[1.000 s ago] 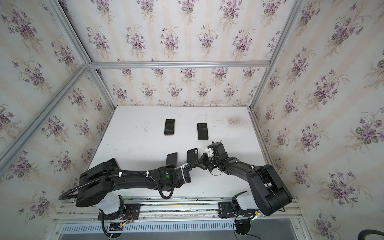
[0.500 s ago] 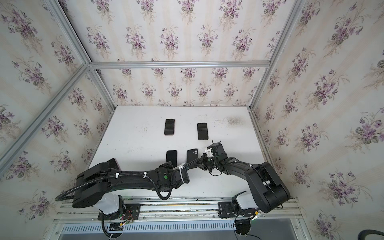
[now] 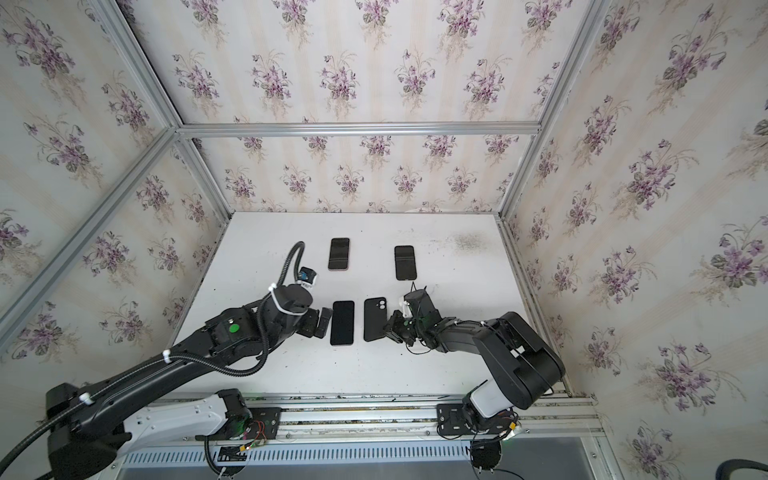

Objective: Take the phone out of the phone case
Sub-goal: 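Lower the purple phone with the left gripper while the right lowers the case, then open both grippers and move the left gripper toward the pink-cased phone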

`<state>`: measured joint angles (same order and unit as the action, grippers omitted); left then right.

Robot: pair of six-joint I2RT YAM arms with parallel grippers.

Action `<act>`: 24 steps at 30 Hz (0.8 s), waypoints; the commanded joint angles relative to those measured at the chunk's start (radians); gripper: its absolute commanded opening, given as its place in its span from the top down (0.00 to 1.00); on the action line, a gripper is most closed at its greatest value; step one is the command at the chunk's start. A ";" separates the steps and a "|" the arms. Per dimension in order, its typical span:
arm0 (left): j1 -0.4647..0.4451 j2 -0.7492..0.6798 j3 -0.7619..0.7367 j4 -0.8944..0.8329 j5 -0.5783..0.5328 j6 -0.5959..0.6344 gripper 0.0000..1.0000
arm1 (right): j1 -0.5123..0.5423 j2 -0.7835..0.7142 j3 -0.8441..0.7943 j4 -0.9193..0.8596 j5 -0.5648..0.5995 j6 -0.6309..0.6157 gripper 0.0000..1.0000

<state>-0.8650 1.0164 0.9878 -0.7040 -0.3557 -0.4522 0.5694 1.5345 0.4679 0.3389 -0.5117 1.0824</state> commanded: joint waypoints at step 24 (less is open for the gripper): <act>0.285 -0.160 0.200 -0.272 0.203 -0.220 0.00 | 0.263 0.257 0.192 0.165 0.213 0.167 0.98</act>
<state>-0.5903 0.8658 1.1881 -0.9409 -0.1726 -0.6277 0.8257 1.7813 0.6437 0.5117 -0.3153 1.2301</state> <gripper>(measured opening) 0.996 0.096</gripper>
